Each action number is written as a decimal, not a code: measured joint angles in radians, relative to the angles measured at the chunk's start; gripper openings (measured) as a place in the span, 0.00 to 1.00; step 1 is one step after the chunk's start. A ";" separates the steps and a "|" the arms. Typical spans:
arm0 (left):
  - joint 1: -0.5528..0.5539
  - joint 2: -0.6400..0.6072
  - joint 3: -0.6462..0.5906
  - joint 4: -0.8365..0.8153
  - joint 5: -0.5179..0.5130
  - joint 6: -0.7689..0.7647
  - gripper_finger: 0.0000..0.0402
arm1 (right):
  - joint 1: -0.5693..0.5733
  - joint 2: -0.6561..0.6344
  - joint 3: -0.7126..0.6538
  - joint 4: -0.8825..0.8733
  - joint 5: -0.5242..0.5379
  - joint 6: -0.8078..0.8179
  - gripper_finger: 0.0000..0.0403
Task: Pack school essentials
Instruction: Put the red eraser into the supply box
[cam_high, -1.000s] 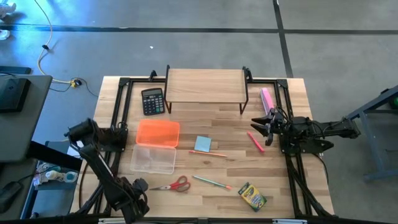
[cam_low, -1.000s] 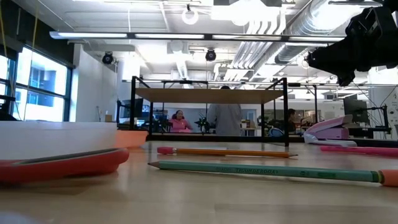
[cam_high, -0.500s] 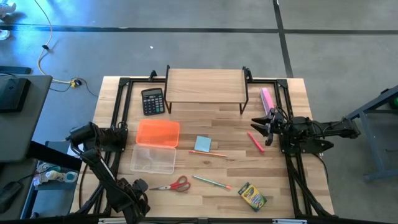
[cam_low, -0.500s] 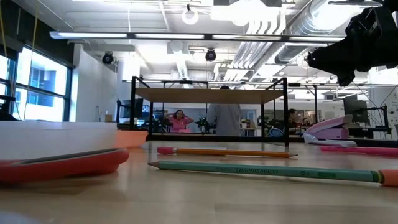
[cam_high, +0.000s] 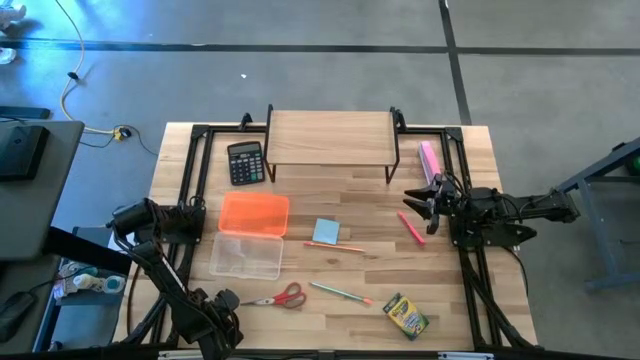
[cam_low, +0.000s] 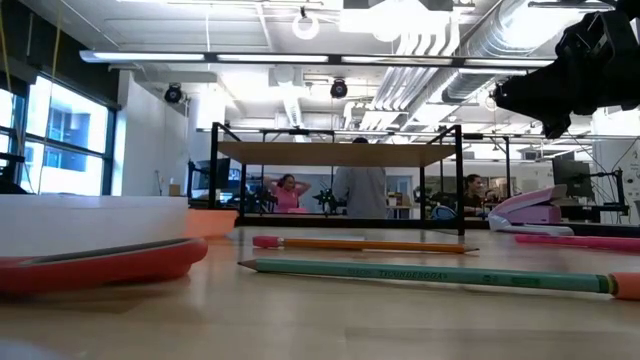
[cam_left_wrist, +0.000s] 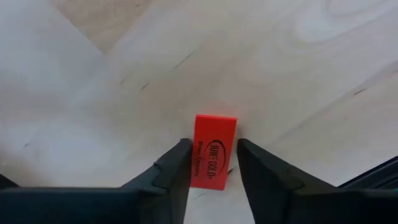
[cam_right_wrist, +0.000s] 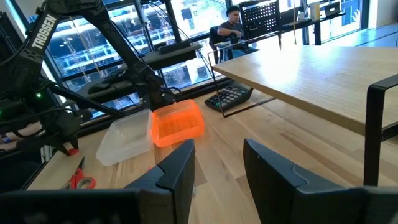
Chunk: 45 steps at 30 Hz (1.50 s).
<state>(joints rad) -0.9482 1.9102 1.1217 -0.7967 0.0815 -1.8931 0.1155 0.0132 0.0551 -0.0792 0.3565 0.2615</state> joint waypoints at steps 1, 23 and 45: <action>0.000 0.000 0.000 0.000 -0.002 0.000 0.27 | 0.000 0.000 0.000 0.000 0.000 0.000 0.32; -0.002 -0.023 0.028 -0.030 -0.089 0.002 0.17 | 0.000 0.000 0.000 0.000 0.000 0.000 0.32; 0.141 -0.028 0.323 -0.532 -0.288 0.341 0.18 | 0.000 0.000 0.000 0.000 0.000 0.000 0.32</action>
<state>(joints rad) -0.8071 1.8824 1.4445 -1.3284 -0.2065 -1.5523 0.1156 0.0130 0.0551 -0.0789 0.3565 0.2615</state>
